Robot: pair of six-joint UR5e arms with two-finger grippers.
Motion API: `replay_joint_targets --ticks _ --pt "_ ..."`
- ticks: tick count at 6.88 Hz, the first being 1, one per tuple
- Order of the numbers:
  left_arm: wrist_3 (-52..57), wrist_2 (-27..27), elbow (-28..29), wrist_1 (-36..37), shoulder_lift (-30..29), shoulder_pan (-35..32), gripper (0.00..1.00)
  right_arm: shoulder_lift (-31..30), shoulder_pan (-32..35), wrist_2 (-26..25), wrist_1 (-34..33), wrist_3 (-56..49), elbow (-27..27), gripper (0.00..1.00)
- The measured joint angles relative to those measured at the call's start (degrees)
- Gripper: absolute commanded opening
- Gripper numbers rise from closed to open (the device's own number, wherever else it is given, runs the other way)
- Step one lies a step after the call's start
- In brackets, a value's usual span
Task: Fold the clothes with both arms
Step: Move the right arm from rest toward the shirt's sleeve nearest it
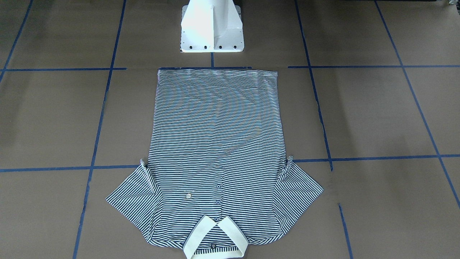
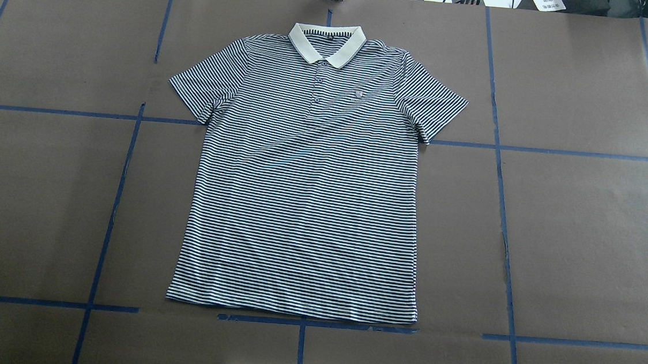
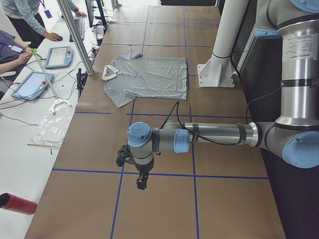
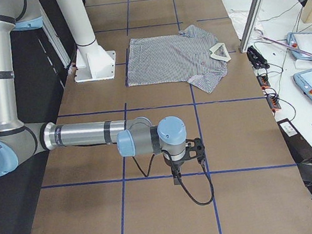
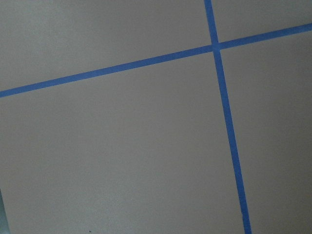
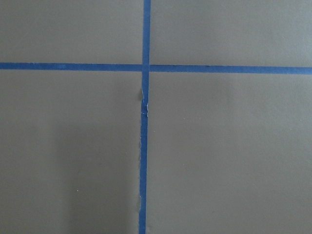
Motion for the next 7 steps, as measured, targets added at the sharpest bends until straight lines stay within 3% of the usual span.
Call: replay_joint_targets --ticks 4,7 --pt "0.09 -0.17 -0.37 -2.07 -2.13 0.19 1.00 2.02 -0.14 5.05 1.00 1.07 1.51 1.00" --pt "0.03 -2.63 0.12 -6.95 -12.72 1.85 1.00 7.44 -6.67 5.17 4.67 1.76 0.80 1.00"
